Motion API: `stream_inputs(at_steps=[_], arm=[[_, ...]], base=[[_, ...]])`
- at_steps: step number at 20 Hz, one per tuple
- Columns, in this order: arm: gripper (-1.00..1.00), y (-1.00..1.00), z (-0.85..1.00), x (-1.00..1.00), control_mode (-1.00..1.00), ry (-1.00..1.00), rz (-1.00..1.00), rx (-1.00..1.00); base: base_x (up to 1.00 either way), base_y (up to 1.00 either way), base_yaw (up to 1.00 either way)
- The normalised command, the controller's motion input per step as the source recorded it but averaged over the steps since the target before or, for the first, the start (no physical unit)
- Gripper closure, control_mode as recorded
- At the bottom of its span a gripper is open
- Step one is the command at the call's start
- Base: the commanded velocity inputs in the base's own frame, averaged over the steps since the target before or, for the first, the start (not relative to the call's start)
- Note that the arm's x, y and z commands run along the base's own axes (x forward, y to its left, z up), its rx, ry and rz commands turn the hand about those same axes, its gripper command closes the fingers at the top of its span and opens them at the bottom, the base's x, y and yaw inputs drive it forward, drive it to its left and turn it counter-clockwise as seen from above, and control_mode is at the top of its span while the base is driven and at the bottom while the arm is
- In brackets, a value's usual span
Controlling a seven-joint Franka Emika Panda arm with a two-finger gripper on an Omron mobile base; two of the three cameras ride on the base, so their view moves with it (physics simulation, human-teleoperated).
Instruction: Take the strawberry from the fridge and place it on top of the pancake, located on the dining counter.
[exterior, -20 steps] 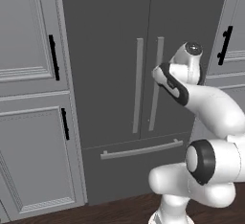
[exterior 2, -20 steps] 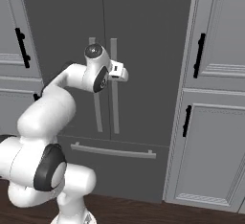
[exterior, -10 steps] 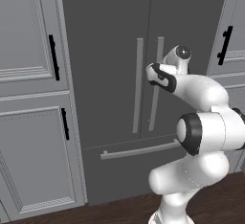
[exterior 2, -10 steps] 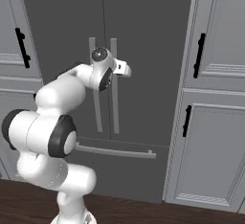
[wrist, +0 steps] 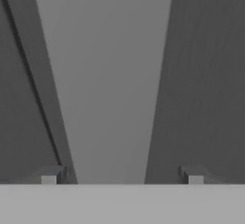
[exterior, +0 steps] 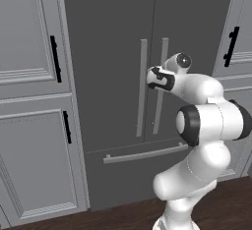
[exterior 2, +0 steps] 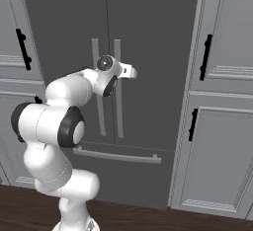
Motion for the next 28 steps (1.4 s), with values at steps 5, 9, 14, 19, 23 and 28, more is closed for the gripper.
stream_inputs(at_steps=[5,9,14,19,23,28], arm=[[1.00,0.00,0.00,0.24,-1.00,0.02,0.00,0.00],[1.00,-0.10,0.03,-0.35,-1.00,0.12,0.00,0.00],[1.00,-0.61,0.13,-0.94,-1.00,0.23,-0.02,0.04],[1.00,-0.89,0.18,-1.00,-1.00,0.25,-0.07,0.08],[1.00,-0.99,0.14,-1.00,-1.00,0.26,-0.12,0.11],[-1.00,-1.00,0.07,-1.00,-1.00,0.19,-0.15,0.13]], base=[[0.00,0.00,0.00],[0.00,0.00,0.00],[0.00,0.00,0.00],[0.00,0.00,0.00],[0.00,0.00,0.00],[0.00,0.00,0.00]])
